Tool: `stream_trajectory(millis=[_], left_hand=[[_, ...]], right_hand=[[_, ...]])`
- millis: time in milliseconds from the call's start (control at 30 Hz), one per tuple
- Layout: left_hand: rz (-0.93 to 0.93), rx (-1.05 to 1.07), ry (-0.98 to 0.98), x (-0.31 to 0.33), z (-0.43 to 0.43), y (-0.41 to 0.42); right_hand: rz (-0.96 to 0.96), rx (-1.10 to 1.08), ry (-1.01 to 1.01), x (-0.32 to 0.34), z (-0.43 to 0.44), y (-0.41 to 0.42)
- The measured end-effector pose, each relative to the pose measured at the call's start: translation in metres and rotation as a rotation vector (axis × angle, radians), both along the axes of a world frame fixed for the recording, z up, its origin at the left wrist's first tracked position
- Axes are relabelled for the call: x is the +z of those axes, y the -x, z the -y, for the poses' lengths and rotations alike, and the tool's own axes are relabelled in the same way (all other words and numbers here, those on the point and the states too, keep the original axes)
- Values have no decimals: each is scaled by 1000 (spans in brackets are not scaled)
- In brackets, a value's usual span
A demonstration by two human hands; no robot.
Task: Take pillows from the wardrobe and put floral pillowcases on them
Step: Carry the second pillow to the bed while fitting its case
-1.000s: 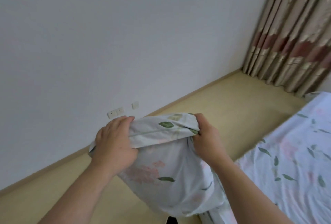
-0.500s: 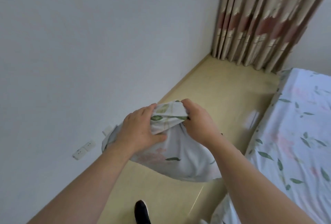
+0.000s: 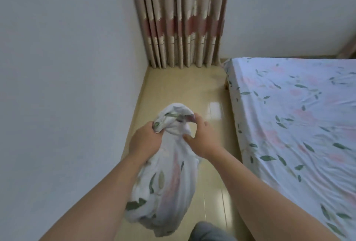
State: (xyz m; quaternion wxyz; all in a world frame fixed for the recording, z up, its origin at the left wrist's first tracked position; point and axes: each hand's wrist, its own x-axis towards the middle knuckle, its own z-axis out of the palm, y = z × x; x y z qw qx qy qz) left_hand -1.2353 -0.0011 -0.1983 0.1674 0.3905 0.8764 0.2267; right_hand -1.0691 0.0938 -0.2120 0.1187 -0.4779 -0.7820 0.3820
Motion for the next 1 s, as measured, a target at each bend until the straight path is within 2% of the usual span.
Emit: stream_trajectory(millis=[100,200,333,467,633,800,867,1000], left_hand=[[211,191,-105,-15,-61,38],[355,312,-180,-28,-129,79],[507,314,-246,-27,-221,137],[572,384,-304,-5,-319,204],[659,483,-444,17,-433,272],[809,433,-541,10,-548,332],[807,366,-514,3,-595,354],[810,236,-394,-15,-706,416]], right_hand=[[178,-9,208,-24,-26,26],[224,-21,429,-51,-67,64],[-49,-194,734,-69,-151,129],[-84,-323,912,-44,-254,183],[-83,-203,919,2,-368,230],[-230,-190,1109,1,-466,287],[-342,-283,1182,-5,-506,314],[-697,-539,1246,2,-599,369]])
